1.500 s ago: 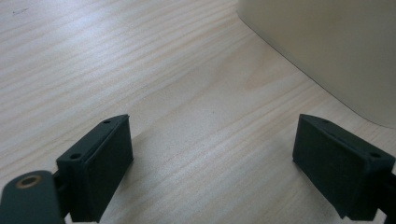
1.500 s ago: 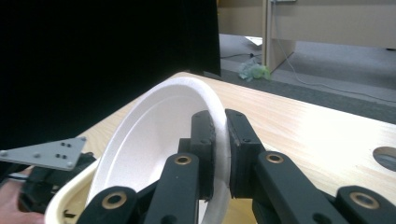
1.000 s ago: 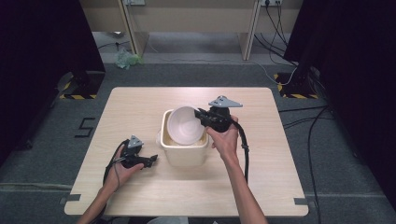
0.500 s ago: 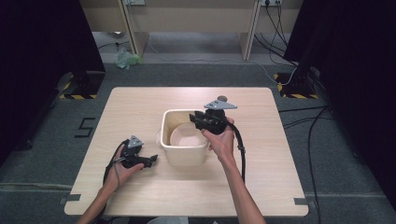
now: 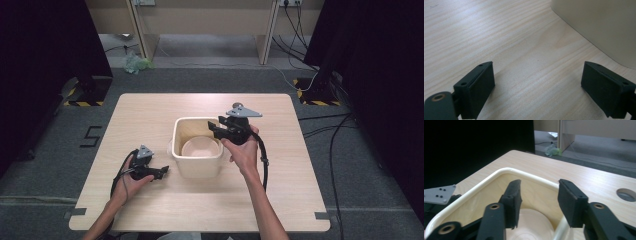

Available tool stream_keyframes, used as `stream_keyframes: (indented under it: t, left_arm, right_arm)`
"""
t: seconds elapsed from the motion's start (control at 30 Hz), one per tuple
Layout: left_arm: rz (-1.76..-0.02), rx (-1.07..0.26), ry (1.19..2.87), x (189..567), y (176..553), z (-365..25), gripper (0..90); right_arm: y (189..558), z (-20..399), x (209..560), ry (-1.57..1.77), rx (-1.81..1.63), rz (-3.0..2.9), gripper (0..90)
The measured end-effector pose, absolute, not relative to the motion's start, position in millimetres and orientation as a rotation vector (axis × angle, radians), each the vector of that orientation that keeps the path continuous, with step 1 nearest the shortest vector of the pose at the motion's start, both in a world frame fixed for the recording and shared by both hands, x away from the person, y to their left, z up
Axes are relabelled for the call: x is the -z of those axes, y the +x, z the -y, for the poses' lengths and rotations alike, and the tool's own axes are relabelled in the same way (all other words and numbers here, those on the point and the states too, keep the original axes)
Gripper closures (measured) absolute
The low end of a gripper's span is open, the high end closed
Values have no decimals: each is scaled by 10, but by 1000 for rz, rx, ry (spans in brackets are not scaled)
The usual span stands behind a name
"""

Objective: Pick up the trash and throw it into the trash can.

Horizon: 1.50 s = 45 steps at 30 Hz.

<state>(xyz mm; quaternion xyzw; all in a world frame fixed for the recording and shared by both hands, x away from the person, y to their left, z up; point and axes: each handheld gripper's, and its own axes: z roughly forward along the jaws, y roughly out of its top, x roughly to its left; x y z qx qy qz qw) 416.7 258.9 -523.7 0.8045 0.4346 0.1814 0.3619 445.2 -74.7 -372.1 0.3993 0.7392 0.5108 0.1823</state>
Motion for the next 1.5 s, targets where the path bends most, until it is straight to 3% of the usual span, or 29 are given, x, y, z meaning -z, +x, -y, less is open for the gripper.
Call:
stream_keyframes:
  t: [0.33,1.0,1.5]
  left_arm:
    - [-1119,-467,2072,5237,4167,-2588,108]
    - [-1119,-469,2070,5239,4168,-2587,108]
    - [-1119,-469,2071,5239,4168,-2587,107]
  right_arm:
    - [4357,890,3687,1140,-1422,-2037,406]
    - [4101,1219,3788,1162,-1303,-2003,334]
    - [3925,1438,3943,1201,-1277,-2002,333]
